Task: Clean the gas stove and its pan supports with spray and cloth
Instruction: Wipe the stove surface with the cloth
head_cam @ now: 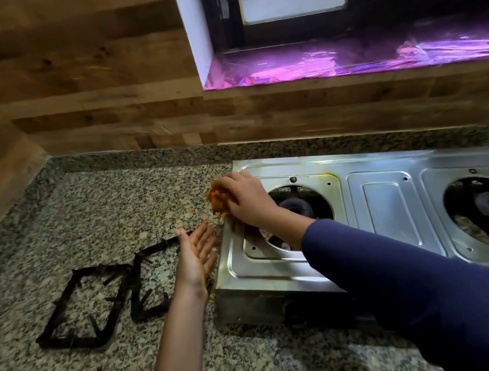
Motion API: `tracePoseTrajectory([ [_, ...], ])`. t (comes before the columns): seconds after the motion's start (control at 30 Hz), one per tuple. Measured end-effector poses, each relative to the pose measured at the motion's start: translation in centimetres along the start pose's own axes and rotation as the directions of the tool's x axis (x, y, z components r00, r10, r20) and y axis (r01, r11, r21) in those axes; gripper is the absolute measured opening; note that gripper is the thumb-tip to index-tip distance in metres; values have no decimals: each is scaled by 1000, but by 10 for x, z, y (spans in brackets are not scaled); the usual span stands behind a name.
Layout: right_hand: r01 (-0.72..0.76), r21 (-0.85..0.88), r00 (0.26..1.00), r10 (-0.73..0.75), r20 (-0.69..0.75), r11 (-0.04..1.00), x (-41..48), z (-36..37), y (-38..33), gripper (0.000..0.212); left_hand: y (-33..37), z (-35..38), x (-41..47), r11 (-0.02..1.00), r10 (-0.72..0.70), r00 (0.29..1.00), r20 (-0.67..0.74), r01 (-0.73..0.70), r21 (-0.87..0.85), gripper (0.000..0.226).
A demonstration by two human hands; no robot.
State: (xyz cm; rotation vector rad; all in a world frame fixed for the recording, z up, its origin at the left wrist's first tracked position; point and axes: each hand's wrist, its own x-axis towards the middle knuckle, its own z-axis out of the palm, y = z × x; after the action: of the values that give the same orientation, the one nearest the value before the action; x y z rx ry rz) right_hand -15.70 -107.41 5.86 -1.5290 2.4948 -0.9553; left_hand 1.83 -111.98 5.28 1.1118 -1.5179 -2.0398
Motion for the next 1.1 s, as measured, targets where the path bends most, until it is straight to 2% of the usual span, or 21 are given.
tracePoseTrajectory([
  [0.07,106,-169,985,-126,-114,980,4,-1,2,36,-1,-5,-2,1000,-2,1000,-12,2,6,76],
  [0.17,98,-159,962,-135,-238,982,7,0,3,22,-3,-12,-3,1000,-7,1000,-28,6,-16,75],
  [0.33,93,-161,995,-97,-20,983,6,2,18,55,-3,-12,0,1000,-7,999,-44,6,-20,73],
  [0.5,117,-31,993,-115,40,993,-12,1,12,45,3,-7,7,1000,26,998,-55,-27,-13,72],
  [0.63,240,119,962,-253,105,963,-59,3,-11,39,13,-9,13,998,68,994,-81,-69,-13,72],
  [0.73,356,268,907,-400,134,895,-97,-1,-30,34,21,-11,18,997,76,994,-82,-78,-22,72],
  [0.8,374,333,889,-437,138,866,-117,-7,-37,34,24,-9,18,997,80,994,-74,-81,-12,73],
  [0.9,325,388,881,-425,205,862,-129,-17,-38,42,22,-2,15,996,87,995,-46,-86,28,74],
  [1.0,259,403,877,-389,282,878,-138,-32,-28,39,18,9,10,995,70,998,-5,-69,73,74],
  [1.1,94,450,910,-260,322,888,-156,-59,-5,30,10,20,4,992,43,999,29,-46,118,74],
])
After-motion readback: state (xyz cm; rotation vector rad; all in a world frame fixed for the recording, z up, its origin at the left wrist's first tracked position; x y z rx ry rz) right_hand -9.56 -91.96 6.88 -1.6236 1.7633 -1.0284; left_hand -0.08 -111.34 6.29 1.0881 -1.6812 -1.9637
